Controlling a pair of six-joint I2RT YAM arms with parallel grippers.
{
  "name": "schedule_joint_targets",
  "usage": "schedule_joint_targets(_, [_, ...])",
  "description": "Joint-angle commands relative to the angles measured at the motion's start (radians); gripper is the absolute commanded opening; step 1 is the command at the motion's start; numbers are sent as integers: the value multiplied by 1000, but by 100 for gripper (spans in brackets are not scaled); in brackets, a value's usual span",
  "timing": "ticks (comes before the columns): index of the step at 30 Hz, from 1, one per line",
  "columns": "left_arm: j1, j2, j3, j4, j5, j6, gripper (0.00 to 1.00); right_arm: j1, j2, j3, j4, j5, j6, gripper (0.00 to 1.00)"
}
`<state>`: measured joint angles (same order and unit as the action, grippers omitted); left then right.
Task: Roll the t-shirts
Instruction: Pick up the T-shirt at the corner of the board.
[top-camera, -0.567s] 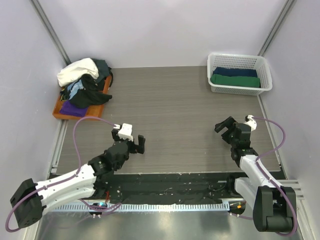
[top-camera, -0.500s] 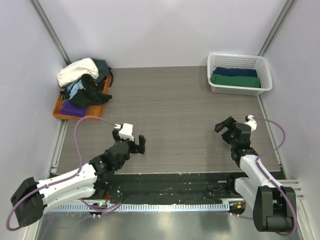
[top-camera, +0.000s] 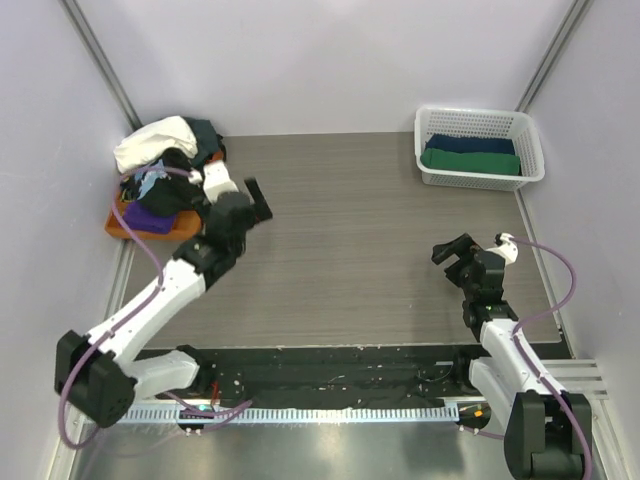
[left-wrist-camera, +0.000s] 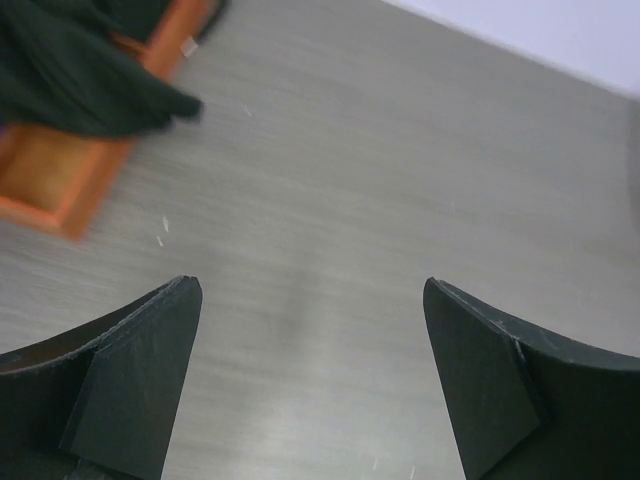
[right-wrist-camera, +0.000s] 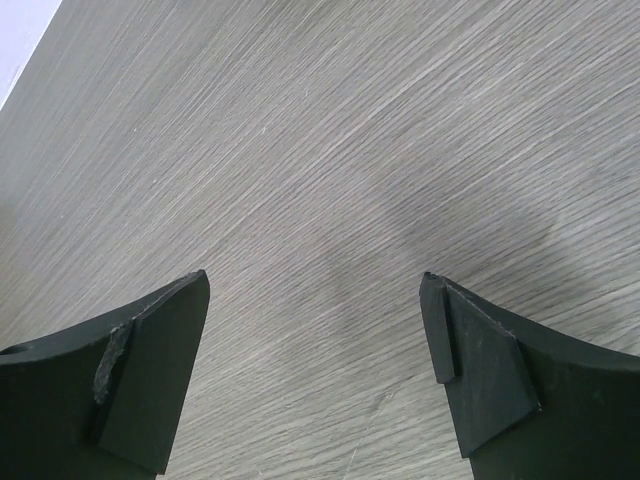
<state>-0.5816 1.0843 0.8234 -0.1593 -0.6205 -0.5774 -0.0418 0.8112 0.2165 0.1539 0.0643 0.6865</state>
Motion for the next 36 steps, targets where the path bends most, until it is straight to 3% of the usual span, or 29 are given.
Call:
schedule_joint_targets(1, [124, 161, 239, -161, -51, -6, 96, 3, -17, -9, 44, 23, 11, 95])
schedule_joint_targets(11, [367, 609, 812, -292, -62, 76, 93, 3, 22, 29, 32, 59, -31, 95])
schedule_joint_targets(15, [430, 788, 1006, -336, -56, 96, 93, 3, 127, 12, 177, -29, -16, 93])
schedule_joint_targets(19, [463, 951, 1150, -339, -64, 108, 93, 6, 288, 127, 124, -161, -31, 88])
schedule_joint_targets(25, [505, 1123, 1301, -297, -97, 125, 85, 10, 465, 218, 82, -251, -44, 77])
schedule_joint_targets(30, [514, 1198, 1323, -194, -105, 159, 77, 10, 419, 182, 111, -232, -38, 76])
schedule_joint_targets(36, [516, 1325, 1471, -204, -151, 198, 66, 10, 298, 130, 118, -192, -41, 77])
